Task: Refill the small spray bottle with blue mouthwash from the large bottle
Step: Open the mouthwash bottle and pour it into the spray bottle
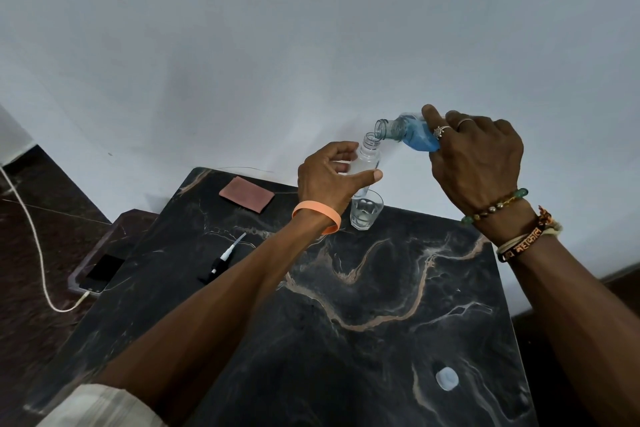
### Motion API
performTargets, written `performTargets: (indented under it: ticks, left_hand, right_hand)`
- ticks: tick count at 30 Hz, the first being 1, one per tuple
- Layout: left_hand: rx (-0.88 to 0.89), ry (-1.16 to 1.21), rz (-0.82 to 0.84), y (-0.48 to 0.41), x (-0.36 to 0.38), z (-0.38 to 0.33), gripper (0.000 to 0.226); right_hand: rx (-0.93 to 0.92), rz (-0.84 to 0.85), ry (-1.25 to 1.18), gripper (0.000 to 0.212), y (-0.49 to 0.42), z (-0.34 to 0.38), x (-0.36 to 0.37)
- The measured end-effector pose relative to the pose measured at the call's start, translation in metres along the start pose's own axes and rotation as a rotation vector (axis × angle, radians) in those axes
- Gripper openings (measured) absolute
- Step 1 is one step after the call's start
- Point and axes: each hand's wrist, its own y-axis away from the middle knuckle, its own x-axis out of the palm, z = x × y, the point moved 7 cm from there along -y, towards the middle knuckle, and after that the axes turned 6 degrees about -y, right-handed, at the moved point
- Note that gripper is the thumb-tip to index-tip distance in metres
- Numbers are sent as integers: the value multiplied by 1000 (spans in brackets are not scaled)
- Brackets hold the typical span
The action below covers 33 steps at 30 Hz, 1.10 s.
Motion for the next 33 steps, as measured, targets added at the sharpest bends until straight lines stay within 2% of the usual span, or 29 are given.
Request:
performTargets:
  ticks: [33]
  left_hand:
    - [3,27,-1,2,-2,-1,55]
  right_hand:
    - [10,5,-4,53,1,1,-5]
